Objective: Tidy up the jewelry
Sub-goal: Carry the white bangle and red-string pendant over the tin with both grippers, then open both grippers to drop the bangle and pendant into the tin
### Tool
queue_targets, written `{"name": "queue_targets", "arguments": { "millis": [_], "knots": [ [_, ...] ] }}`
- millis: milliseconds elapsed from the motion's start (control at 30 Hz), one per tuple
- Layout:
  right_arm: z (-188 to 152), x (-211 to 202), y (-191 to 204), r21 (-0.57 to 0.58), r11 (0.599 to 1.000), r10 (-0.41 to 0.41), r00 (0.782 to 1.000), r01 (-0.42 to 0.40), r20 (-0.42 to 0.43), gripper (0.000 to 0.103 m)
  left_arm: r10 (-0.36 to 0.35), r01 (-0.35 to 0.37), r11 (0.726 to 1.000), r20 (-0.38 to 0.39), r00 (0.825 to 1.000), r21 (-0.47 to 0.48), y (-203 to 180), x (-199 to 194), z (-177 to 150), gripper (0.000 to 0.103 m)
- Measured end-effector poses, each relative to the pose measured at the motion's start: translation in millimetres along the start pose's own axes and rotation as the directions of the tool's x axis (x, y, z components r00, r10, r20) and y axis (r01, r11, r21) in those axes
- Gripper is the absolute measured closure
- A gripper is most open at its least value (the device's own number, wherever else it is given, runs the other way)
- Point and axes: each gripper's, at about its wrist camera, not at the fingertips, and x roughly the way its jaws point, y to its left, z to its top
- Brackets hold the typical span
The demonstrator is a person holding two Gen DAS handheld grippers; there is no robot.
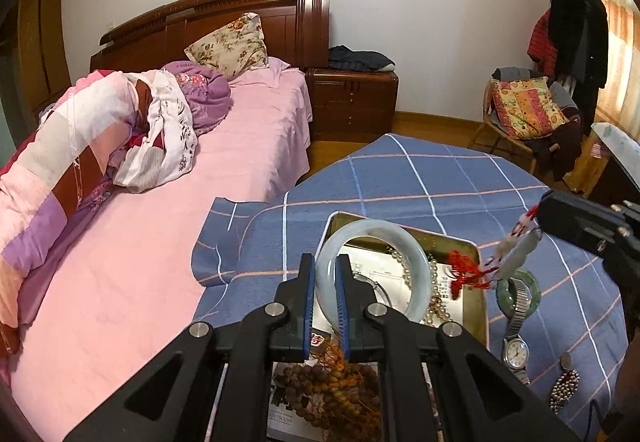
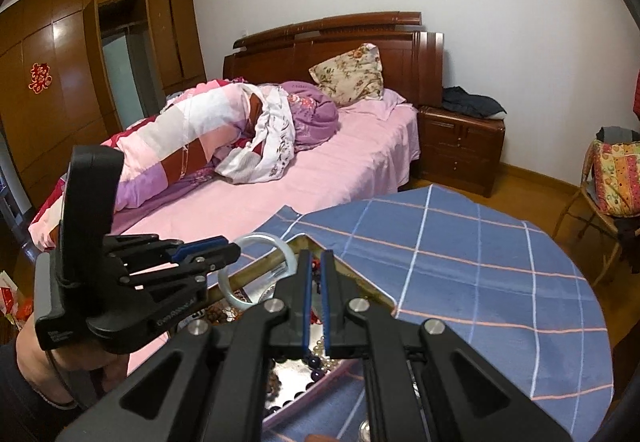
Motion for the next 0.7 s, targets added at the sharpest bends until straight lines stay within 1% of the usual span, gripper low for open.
{"name": "queue_targets", "arguments": {
  "millis": [500, 700],
  "knots": [
    [-9, 38, -3, 0.018, 1.000, 0.007, 0.996, -0.006, -0.084, 0.097, -0.016, 0.016, 1.000, -0.056, 0.998, 0.001, 1, 24, -1, 0.094],
    [-15, 47, -7, 0.030, 1.000, 0.010, 0.994, -0.007, -0.112, 0.097, -0.017, 0.017, 1.000, -0.076, 0.997, 0.009, 0, 33, -1, 0.094]
  ]
}}
